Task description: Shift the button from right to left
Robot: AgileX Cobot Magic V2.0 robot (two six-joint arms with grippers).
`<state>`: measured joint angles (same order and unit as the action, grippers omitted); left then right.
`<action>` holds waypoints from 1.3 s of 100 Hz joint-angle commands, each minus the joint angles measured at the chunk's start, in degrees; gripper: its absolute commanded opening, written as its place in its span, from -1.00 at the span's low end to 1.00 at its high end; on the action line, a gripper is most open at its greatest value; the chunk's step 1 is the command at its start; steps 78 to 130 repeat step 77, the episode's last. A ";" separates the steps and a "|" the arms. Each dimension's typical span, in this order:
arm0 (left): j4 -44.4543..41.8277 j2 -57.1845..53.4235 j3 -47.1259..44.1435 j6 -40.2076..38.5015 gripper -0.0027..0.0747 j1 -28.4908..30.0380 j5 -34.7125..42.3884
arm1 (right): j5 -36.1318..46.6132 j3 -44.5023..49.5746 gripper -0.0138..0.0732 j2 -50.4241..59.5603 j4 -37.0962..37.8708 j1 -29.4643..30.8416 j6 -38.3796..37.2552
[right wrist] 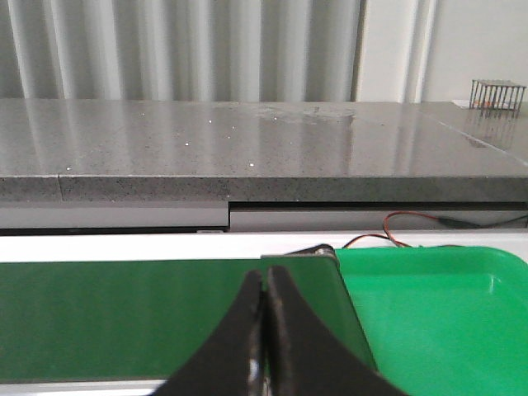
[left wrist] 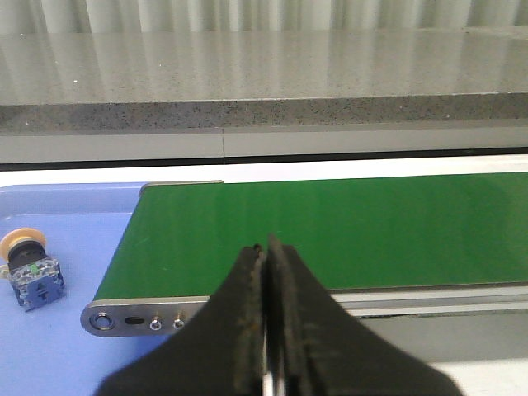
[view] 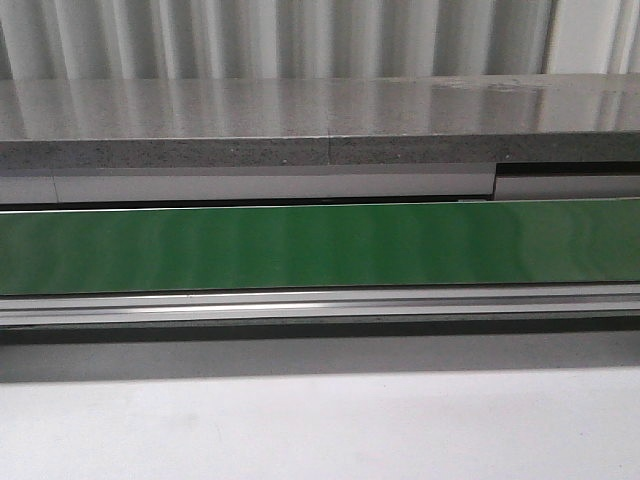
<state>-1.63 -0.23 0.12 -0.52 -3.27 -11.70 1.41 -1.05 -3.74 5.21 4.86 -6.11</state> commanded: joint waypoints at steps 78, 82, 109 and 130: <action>0.40 -2.02 -1.47 -0.37 -0.98 0.04 4.79 | 0.12 1.69 -0.84 5.29 1.34 0.64 -0.86; 0.40 -2.02 -1.47 -0.37 -0.98 0.04 4.79 | 0.12 1.69 -0.84 5.29 1.34 0.64 -0.86; 0.40 -2.02 -1.47 -0.37 -0.98 0.04 4.79 | 0.12 1.69 -0.84 5.29 1.34 0.64 -0.86; 0.40 -2.02 -1.47 -0.37 -0.98 0.04 4.79 | 0.12 1.69 -0.84 5.29 1.34 0.64 -0.86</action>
